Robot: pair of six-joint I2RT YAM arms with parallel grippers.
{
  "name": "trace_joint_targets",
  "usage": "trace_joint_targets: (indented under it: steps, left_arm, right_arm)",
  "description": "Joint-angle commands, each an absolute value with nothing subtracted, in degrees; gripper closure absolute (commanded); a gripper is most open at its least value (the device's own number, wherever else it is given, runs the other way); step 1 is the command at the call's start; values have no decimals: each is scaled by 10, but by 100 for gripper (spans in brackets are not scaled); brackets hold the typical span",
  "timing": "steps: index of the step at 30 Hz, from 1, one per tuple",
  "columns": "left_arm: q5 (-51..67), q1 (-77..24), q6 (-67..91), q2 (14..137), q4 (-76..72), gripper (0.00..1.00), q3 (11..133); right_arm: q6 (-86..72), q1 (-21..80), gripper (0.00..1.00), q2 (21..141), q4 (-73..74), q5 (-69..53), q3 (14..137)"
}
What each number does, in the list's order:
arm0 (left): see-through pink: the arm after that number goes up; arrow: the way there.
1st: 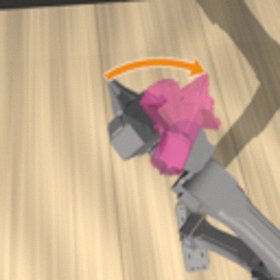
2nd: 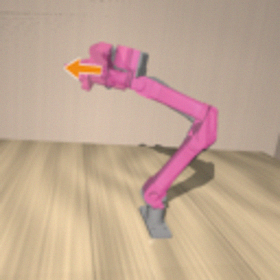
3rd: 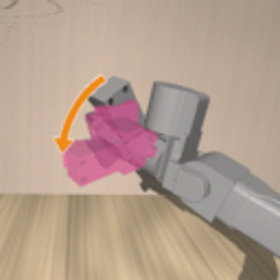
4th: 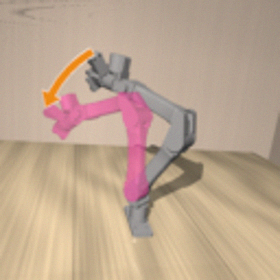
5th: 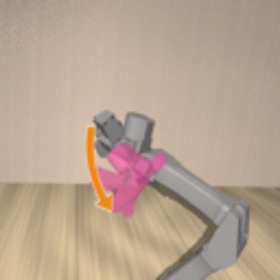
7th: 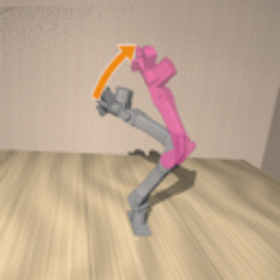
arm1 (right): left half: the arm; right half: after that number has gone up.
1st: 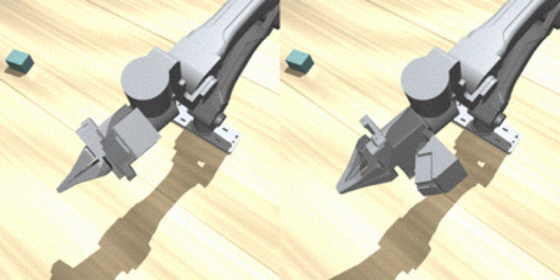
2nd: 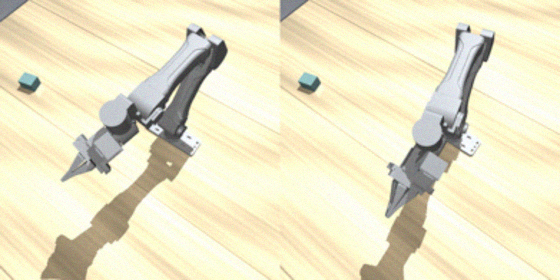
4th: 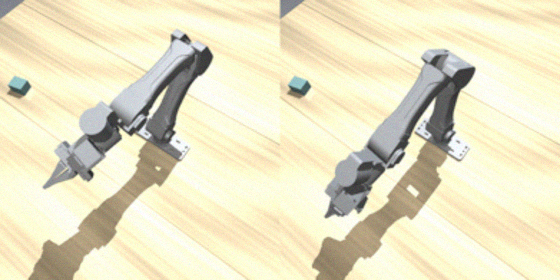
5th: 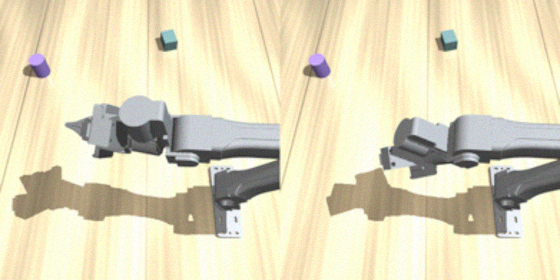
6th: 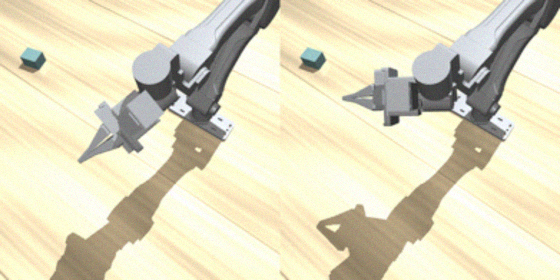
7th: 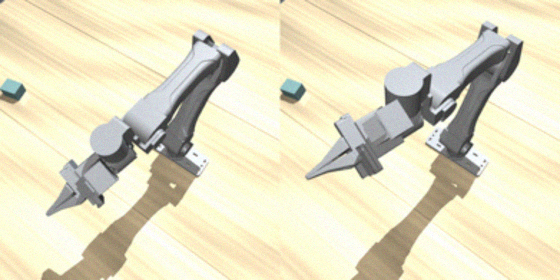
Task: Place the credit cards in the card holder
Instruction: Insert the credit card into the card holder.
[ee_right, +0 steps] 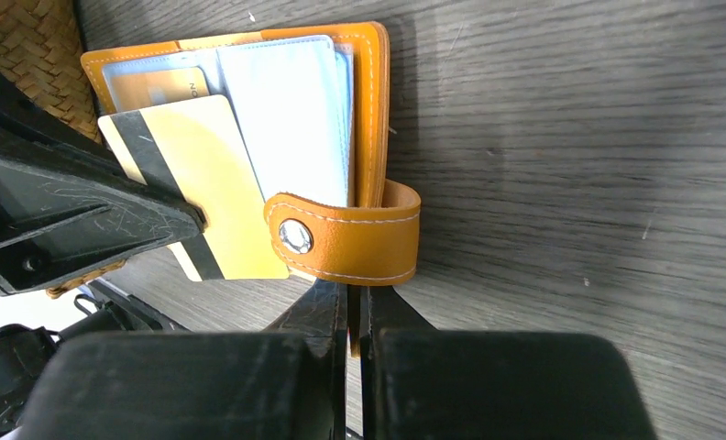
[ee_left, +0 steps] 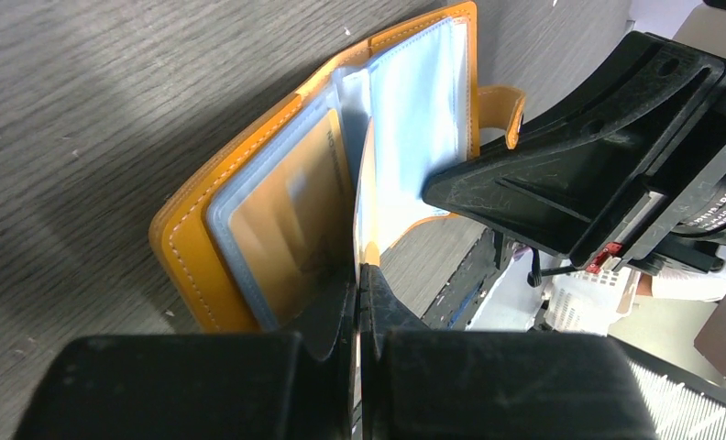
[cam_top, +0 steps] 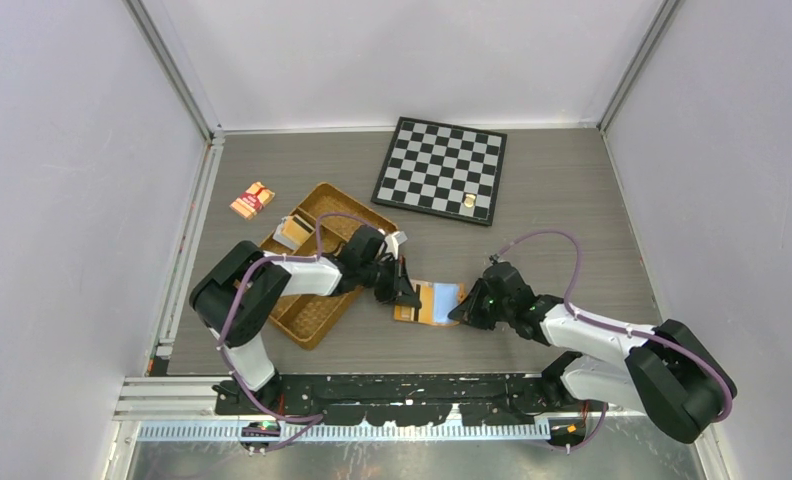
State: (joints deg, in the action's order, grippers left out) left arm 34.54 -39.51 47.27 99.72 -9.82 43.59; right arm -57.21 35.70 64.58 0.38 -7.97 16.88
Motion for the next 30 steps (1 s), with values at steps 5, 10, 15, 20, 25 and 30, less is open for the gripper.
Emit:
trace_joint_targets:
  steps: [5, 10, 15, 20, 25, 30]
  left_arm:
    - [304, -388, 462, 985, -79, 100, 431]
    - [310, -387, 465, 996, -79, 100, 437]
    - [312, -387, 466, 1009, -76, 100, 446]
    - [311, -387, 462, 1020, -70, 100, 458]
    - [301, -387, 461, 1026, -64, 100, 461]
    - [286, -387, 452, 1025, -46, 100, 464]
  right_arm:
    - [-557, 357, 99, 677, 69, -26, 179]
    - [-555, 357, 99, 676, 76, -25, 180]
    - [-553, 357, 100, 675, 80, -25, 183]
    - [-552, 357, 99, 673, 85, -23, 183]
    - [-551, 357, 99, 669, 91, -22, 184]
    - [-551, 357, 100, 665, 94, -21, 183]
